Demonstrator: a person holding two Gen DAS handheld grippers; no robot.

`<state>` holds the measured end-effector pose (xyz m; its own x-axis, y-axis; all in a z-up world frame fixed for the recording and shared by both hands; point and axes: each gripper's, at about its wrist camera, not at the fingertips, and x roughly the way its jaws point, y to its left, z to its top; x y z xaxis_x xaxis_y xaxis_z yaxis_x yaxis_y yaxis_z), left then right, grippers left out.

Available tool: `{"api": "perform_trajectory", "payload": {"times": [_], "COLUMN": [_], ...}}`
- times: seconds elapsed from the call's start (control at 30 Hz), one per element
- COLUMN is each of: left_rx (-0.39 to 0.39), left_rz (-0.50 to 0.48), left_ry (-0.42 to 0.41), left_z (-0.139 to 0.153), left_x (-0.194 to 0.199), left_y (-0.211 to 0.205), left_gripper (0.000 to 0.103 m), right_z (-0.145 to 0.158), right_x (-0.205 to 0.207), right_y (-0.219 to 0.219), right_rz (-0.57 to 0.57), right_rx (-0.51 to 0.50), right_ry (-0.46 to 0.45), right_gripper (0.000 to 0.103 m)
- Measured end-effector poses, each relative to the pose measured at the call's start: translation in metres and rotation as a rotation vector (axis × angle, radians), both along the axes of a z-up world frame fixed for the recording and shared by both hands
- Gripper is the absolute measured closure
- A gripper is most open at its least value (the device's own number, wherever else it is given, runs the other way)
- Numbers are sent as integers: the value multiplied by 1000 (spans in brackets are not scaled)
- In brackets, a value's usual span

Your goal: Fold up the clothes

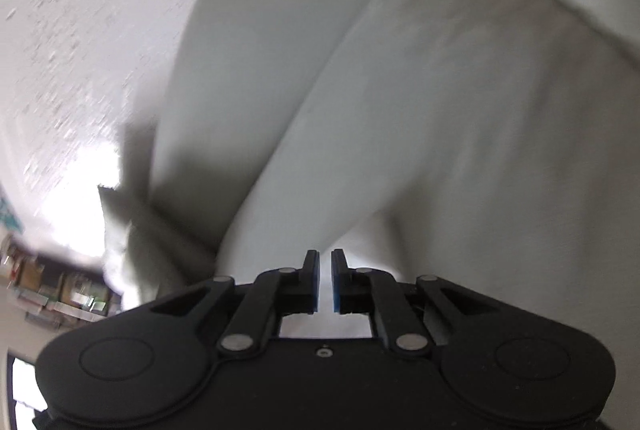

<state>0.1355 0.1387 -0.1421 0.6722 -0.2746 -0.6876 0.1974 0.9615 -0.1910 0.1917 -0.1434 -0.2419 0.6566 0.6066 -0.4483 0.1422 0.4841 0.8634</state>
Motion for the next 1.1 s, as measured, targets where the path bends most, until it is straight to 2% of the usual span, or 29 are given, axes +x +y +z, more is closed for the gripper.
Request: {"api": "perform_trajectory", "payload": {"times": [0.03, 0.1, 0.2, 0.23, 0.33, 0.37, 0.43, 0.47, 0.57, 0.63, 0.67, 0.7, 0.8, 0.93, 1.1], "left_rx": [13, 49, 91, 102, 131, 128, 104, 98, 215, 287, 283, 247, 162, 138, 101], "left_rz": [-36, -61, 6, 51, 200, 238, 289, 308, 365, 424, 445, 461, 479, 393, 296], "left_ry": [10, 42, 68, 66, 56, 59, 67, 68, 54, 83, 99, 111, 117, 63, 48], "left_z": [-7, -24, -47, -52, -64, -67, -71, -70, -63, -61, -58, -53, -32, -3, 13], "left_x": [7, 23, 46, 50, 57, 58, 58, 57, 55, 51, 47, 41, 13, -41, -92], "left_y": [-10, -25, -22, -17, 5, 13, 25, 28, 19, 23, 28, 35, 52, 46, 22], "left_gripper": [92, 92, 93, 93, 95, 92, 91, 91, 93, 95, 95, 95, 95, 93, 93], "right_z": [-1, -7, -26, -32, -37, -36, -35, -34, -31, -24, -19, -15, -1, 26, 52], "right_x": [4, 14, 29, 32, 34, 34, 30, 28, 21, 11, 4, -4, -31, -71, -109], "right_y": [9, 26, 43, 44, 41, 37, 33, 27, 10, 1, -3, -7, -17, -45, -31], "right_rz": [30, 85, 135, 129, 61, 19, -47, -76, -160, -183, -185, -187, -181, -132, 12], "right_rx": [4, 6, -19, -28, -56, -90, -162, -168, -188, -206, -209, -222, -214, -204, -236], "right_ry": [-2, 6, 55, 73, 61, 51, 37, 40, 52, 70, 77, 85, 88, 74, 43], "right_gripper": [95, 95, 95, 103, 103, 103, 103, 103, 103, 103, 102, 97, 97, 95, 89]}}
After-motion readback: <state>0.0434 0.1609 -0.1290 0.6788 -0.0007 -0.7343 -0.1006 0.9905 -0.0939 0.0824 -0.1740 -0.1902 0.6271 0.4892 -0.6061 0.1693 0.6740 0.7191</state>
